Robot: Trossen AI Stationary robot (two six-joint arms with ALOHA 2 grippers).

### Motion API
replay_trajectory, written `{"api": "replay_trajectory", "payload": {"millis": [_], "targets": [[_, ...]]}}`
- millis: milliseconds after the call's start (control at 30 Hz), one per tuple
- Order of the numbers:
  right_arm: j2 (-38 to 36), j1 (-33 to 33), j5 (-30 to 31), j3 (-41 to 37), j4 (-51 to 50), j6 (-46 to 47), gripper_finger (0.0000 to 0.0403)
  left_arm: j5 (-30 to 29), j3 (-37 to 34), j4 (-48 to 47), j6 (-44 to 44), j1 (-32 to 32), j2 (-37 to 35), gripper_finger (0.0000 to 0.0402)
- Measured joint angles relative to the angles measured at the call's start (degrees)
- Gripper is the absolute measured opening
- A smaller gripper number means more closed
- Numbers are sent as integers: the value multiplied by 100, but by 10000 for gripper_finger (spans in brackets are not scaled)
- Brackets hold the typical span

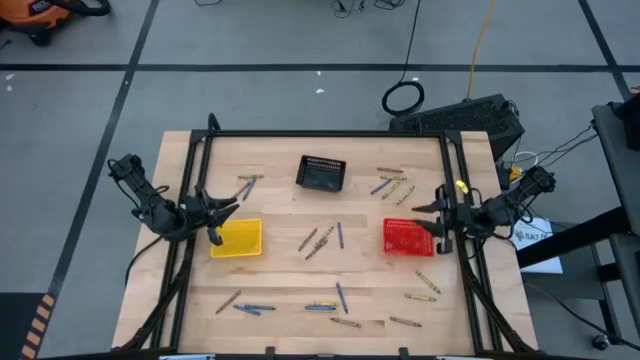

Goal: Sort crayons
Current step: Put the green crayon into the red bin

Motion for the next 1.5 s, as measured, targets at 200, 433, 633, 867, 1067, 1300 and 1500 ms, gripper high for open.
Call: {"api": "replay_trajectory", "payload": {"millis": [200,433,633,867,1067,1300,1500], "targets": [[-1,0,1082,0,0,216,125,40,0,-150,-32,0,0,82],[-1,-2,2435,0,4,431,125,47,0,-148,-40,0,-1,82],[-1,0,2656,0,0,530,125,44,0,-148,-45,0,0,82],[1,0,3467,0,109,1195,125,44,0,-144,-45,0,0,82],[1,-2,3647,0,109,1321,125,47,0,-142,-45,0,-1,82],[1,-1,2213,0,107,940,125,44,0,-140,-45,0,0,82],[-1,0,-351,0,109,654,125,44,0,-140,-45,0,0,82]]}}
